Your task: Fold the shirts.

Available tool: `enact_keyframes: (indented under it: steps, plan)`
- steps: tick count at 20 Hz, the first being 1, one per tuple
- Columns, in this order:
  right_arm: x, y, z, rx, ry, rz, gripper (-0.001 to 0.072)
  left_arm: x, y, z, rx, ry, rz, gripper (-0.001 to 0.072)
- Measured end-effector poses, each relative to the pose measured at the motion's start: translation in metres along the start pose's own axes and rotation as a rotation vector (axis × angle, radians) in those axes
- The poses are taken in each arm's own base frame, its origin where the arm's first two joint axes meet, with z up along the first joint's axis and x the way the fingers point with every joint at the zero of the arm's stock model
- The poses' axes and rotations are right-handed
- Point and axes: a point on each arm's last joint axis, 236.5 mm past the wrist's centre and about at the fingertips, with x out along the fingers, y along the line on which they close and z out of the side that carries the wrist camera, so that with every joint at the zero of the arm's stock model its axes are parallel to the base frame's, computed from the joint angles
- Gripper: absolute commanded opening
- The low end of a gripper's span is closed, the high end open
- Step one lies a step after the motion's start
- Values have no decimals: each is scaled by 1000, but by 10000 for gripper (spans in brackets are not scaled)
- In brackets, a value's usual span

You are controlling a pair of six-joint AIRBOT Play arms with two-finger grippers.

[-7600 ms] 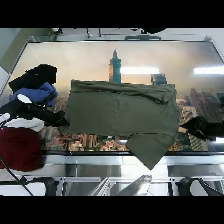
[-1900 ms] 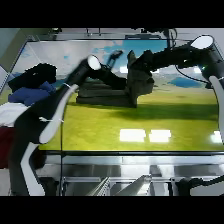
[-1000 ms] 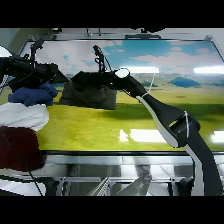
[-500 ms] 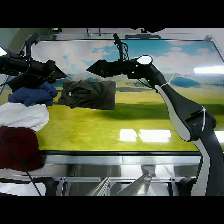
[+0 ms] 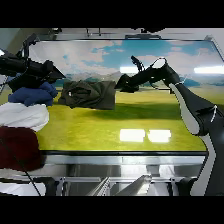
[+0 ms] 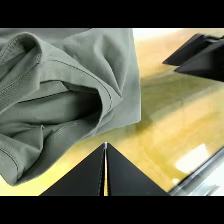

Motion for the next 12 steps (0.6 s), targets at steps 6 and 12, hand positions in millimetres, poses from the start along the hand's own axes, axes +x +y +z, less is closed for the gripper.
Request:
enact_keyframes:
  steps: [6,12]
  plan:
    - [33,-25,-10,33,19,-119,574,0,0,0,0,-1,-1,8]
    - [88,-7,-13,12,-17,-108,209,0,0,1,11,-5,1,8]
